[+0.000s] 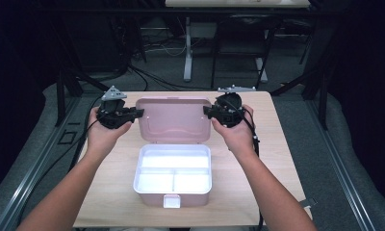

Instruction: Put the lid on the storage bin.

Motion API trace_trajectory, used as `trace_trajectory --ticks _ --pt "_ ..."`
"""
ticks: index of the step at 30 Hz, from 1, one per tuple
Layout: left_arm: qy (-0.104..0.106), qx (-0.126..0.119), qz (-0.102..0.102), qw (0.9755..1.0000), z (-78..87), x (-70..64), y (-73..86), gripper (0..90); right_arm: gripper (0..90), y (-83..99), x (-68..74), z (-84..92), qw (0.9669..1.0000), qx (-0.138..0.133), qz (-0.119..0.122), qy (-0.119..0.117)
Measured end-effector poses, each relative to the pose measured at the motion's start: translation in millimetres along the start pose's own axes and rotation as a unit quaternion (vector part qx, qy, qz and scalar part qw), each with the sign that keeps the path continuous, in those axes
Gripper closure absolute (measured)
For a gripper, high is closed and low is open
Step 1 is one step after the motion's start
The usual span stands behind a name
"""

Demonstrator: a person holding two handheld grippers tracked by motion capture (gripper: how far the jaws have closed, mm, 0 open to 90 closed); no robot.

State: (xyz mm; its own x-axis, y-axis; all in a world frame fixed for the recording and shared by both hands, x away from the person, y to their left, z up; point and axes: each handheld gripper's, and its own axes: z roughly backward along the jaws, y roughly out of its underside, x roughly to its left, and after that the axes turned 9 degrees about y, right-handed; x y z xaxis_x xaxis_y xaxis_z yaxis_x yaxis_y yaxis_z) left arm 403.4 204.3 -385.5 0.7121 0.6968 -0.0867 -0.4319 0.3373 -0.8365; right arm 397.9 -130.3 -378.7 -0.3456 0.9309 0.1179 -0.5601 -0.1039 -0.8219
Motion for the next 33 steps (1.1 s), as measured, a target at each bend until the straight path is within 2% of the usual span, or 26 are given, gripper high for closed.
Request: trace_trajectory --ticks 1,3,17,21,22,23,30,31,33 --pt "0.001 -0.003 -0.001 1.0 1.2 -1.1 0.6 79.0 75.0 0.9 1.6 1.2 0.9999 -0.005 0.002 0.01" --pt "0.006 -0.005 -0.003 1.0 4.4 -2.7 1.4 79.2 75.0 2.7 3.1 5.4 0.9999 -0.009 0.008 0.011" --pt "0.026 -0.001 -0.017 0.9995 24.6 -16.7 5.7 75.5 73.4 11.3 10.2 26.5 0.9994 -0.021 0.026 -0.006" --pt "0.031 -0.002 -0.017 0.9994 28.3 -18.7 6.4 74.7 72.7 13.5 11.5 31.1 0.9993 -0.016 0.032 -0.008" --pt "0.033 -0.003 -0.017 0.9993 29.1 -19.5 6.3 74.3 72.6 13.9 12.1 32.0 0.9993 -0.015 0.034 0.001" --pt "0.034 -0.004 -0.017 0.9993 29.9 -20.2 6.3 73.6 72.4 14.5 11.8 32.5 0.9993 -0.016 0.034 -0.009" --pt "0.042 -0.007 -0.011 0.999 37.0 -22.7 6.8 72.7 72.2 17.6 13.6 39.9 0.9989 -0.009 0.046 -0.01" --pt "0.044 -0.008 -0.01 0.999 38.3 -23.1 6.8 72.3 72.2 18.2 14.7 41.1 0.9989 -0.008 0.046 0.0" --pt "0.046 -0.006 -0.01 0.9989 40.3 -24.1 7.1 72.1 72.2 19.0 14.0 43.1 0.9988 -0.007 0.047 -0.012"
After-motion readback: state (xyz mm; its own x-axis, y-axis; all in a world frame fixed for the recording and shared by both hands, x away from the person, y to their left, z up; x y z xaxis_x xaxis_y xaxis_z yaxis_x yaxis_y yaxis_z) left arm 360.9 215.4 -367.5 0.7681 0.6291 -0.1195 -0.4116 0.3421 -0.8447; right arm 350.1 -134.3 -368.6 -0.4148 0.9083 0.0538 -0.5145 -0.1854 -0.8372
